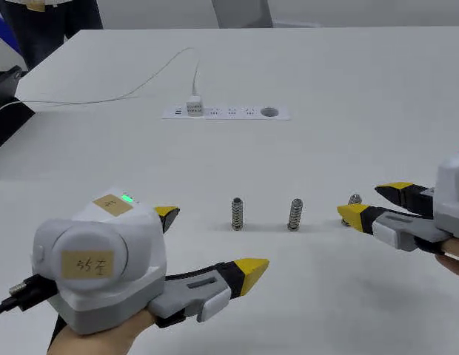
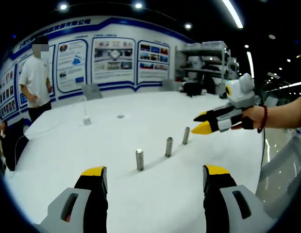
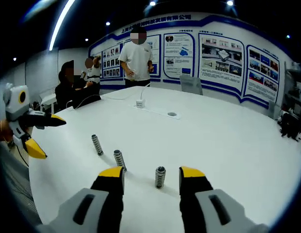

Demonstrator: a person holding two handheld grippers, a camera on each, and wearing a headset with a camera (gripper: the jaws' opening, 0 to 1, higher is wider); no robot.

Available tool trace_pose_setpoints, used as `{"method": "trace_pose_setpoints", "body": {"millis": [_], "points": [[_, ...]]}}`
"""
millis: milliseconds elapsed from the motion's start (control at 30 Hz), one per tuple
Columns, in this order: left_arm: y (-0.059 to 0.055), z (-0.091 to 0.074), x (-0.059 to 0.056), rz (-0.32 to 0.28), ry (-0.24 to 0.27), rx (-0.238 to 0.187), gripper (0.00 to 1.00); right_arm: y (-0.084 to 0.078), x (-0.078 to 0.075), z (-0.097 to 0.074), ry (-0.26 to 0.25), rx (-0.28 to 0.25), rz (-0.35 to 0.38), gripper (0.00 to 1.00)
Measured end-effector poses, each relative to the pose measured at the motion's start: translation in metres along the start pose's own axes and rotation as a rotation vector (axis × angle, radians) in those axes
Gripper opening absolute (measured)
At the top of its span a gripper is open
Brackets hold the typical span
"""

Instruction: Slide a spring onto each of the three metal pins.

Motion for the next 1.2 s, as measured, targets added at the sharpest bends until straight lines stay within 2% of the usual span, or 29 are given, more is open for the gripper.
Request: {"method": "trace_pose_setpoints", "body": {"millis": [233,500,833,1200], "points": [[0.004,-0.007,0.006,-0.022,-0.003,0.003,0.84,0.006,0.01,-0.026,0.023,-0.001,0.02,0.59],[0.007,-0.019,0.006,-0.002,-0.013,0.018,0.87,0.008,0.021,-0.045,0.045,0.007,0.034,0.7],[0.005,-0.029,0.003,-0.009,-0.02,0.03,0.91,0.004,0.033,-0.067,0.071,0.011,0.025,0.79],[0.0,-0.044,0.0,-0.028,-0.012,0.032,0.99,-0.009,0.041,-0.084,0.081,0.015,0.038,0.89]]}}
Point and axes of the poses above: the centre of the closed fingertips' face, and the gripper's own axes: z roughly forward along the fingers, x roughly to its left, y roughly out of its top, the point moved 8 cm from there along -z, roughly backward along the fingers, and after that the axes turned 6 degrees about z, right-handed, at the moved point
